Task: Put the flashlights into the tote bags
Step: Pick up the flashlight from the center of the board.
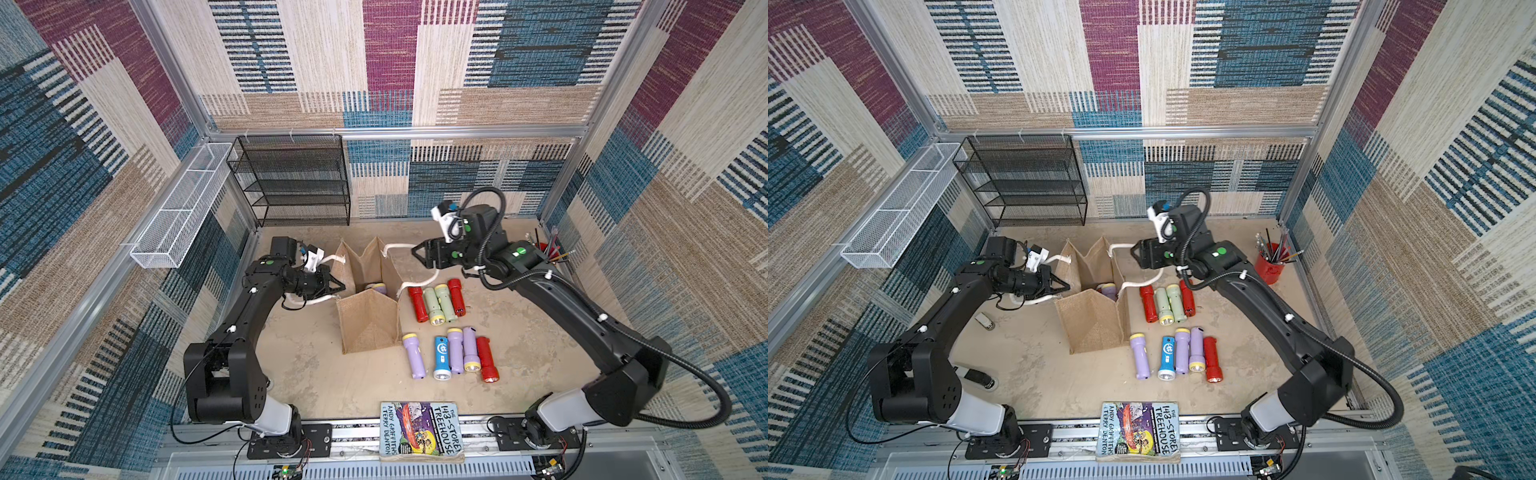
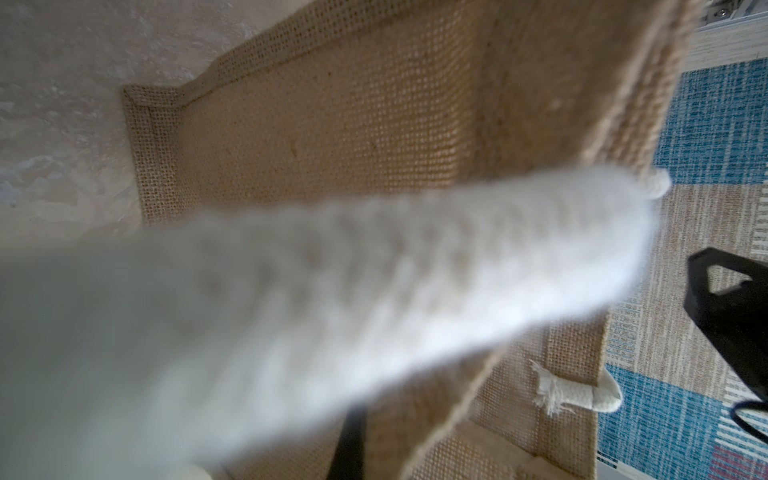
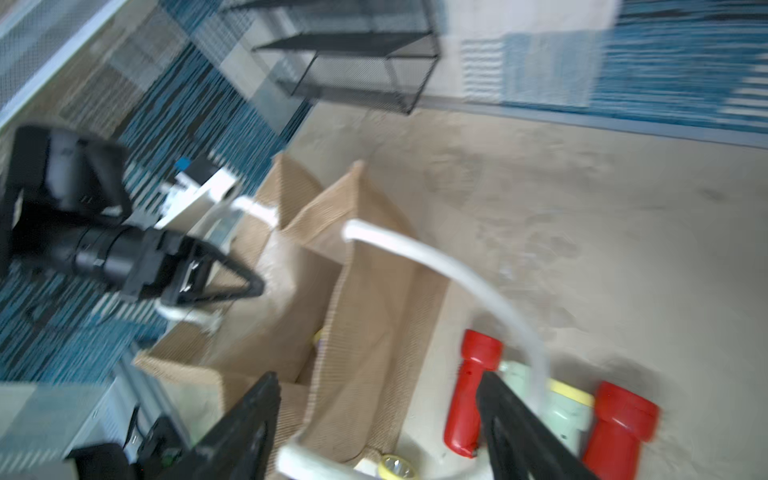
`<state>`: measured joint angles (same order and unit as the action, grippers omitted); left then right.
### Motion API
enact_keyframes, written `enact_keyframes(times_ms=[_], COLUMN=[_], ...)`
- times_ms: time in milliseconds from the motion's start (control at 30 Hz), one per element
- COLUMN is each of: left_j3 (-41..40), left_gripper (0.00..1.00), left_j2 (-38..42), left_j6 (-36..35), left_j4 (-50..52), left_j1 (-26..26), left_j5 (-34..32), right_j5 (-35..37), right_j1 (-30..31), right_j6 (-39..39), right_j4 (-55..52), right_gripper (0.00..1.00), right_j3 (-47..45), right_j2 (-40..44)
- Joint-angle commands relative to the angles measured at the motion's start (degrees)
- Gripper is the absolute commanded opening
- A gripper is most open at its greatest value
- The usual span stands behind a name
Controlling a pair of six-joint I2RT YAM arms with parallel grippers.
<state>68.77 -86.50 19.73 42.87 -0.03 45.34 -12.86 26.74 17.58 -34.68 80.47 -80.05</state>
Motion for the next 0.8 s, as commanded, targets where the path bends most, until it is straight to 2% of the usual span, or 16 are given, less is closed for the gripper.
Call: enact_keyframes(times_ms=[0, 133, 300, 500, 767], left_j3=[0.3, 0.5, 0.7, 0.5, 0.5], left_gripper=[0.02, 0.02, 0.02, 0.02, 0.02], left_j2=[0.2, 0.0, 0.1, -0.1, -0.6], left_j6=[-1.4, -1.4, -1.4, -1.5, -1.5], left_j4=[0.9, 0.9, 0.9, 0.9, 0.9], left_j1=[0.1, 0.1, 0.1, 0.1, 0.1], left_j5=[-0.3, 0.0, 0.2, 0.6, 0.8], right_j5=[2.2, 6.3, 7.1, 5.1, 5.4], right_j1=[-3.7, -7.1, -11.1, -12.2, -12.3], right_j6=[5.2, 6.4, 5.5, 4.4, 2.3], right_j4=[0.0, -4.3, -5.6, 0.0, 4.7], right_gripper=[0.78, 0.83, 0.84, 0.80, 0.72], right_j3=[-6.9, -14.0, -20.3, -26.0, -25.7], right_j2=[6.2, 12.9, 14.3, 7.8, -2.5])
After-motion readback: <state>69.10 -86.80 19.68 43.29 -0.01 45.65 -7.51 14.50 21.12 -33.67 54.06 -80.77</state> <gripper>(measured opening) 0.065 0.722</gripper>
